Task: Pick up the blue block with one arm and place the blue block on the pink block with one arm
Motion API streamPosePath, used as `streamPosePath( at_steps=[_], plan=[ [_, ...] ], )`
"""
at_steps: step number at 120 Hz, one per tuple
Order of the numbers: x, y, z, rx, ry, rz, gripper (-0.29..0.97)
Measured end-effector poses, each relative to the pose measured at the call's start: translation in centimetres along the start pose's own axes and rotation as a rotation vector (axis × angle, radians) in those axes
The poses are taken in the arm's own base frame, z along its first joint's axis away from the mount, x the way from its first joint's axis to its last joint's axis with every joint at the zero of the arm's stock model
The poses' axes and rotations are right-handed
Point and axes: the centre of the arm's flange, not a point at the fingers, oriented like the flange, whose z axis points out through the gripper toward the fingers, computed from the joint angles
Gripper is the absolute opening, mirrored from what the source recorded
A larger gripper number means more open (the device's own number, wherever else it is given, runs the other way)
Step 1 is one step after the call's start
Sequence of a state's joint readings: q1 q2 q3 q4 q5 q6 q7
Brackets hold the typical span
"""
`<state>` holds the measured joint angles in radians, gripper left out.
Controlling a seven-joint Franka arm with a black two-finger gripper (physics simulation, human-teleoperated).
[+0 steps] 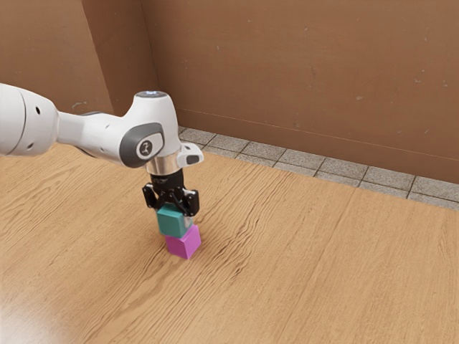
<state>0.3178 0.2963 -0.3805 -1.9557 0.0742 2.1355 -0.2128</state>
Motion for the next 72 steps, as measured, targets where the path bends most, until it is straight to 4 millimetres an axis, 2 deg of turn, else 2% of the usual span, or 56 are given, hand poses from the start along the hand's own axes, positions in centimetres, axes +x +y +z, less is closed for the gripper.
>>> streamPosePath(
  at_steps=[19,32,50,60,72],
  plan=[
    [0.1,0.1,-0.5,-0.002,0.008,-0.001,0.56],
    [0.2,0.3,-1.8,0.009,0.029,0.01,0.61],
    [-0.4,1.4,-5.1,0.038,0.066,0.041,0.64],
    [-1.1,2.1,-9.5,0.061,0.112,0.053,0.66],
    [-2.5,2.6,-16.9,0.095,0.184,0.057,0.66]
  ],
)
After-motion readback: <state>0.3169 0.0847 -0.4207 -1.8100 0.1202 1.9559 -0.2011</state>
